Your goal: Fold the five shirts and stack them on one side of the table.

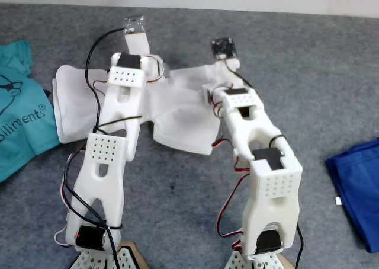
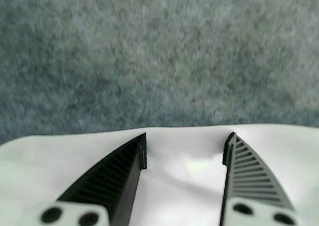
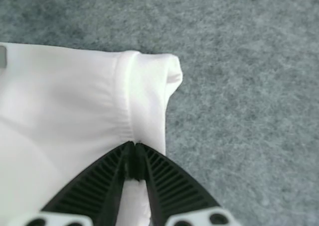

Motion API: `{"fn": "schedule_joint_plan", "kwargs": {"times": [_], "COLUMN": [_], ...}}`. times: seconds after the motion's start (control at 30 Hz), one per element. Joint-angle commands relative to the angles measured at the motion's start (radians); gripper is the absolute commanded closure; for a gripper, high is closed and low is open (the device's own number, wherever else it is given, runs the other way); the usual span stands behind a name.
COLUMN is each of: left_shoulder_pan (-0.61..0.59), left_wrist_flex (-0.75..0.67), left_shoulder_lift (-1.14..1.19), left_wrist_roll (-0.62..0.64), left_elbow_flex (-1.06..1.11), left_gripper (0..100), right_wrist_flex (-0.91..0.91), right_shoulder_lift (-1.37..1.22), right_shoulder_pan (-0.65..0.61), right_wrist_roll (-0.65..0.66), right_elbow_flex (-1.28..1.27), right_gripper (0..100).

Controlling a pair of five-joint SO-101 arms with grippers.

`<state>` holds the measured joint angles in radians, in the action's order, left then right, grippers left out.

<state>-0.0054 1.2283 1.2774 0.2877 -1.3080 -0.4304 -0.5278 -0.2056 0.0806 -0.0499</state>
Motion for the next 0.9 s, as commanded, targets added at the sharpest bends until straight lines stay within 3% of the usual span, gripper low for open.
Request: {"fn": "schedule_joint_plan", "kwargs": {"times": [0.0, 0.13, 0.3, 0.6, 0.87], "left_shoulder_pan": [-0.042, -0.007, 0.041, 0.038, 0.05], "left_wrist_flex": [0.057, 0.258, 0.425, 0.537, 0.542], "left_shoulder_lift": [-0.002, -0.005, -0.096, -0.15, -0.159], "left_wrist_roll": [0.011, 0.012, 0.012, 0.012, 0.011], "left_elbow_flex": [-0.159, -0.378, -0.357, -0.36, -0.358], "left_gripper": [74, 73, 73, 74, 74], "right_wrist_flex": [-0.139, -0.186, -0.179, -0.085, -0.05], "right_shoulder_lift": [0.061, 0.249, 0.512, 0.946, 1.07], "right_shoulder_pan": [0.028, 0.035, 0.042, -0.005, -0.093], "right_wrist_roll": [0.005, -0.012, -0.015, 0.037, 0.037], "right_elbow_flex": [0.104, 0.071, -0.214, -0.736, -0.938], "right_gripper": [98.1, 97.5, 96.4, 95.9, 84.2]}}
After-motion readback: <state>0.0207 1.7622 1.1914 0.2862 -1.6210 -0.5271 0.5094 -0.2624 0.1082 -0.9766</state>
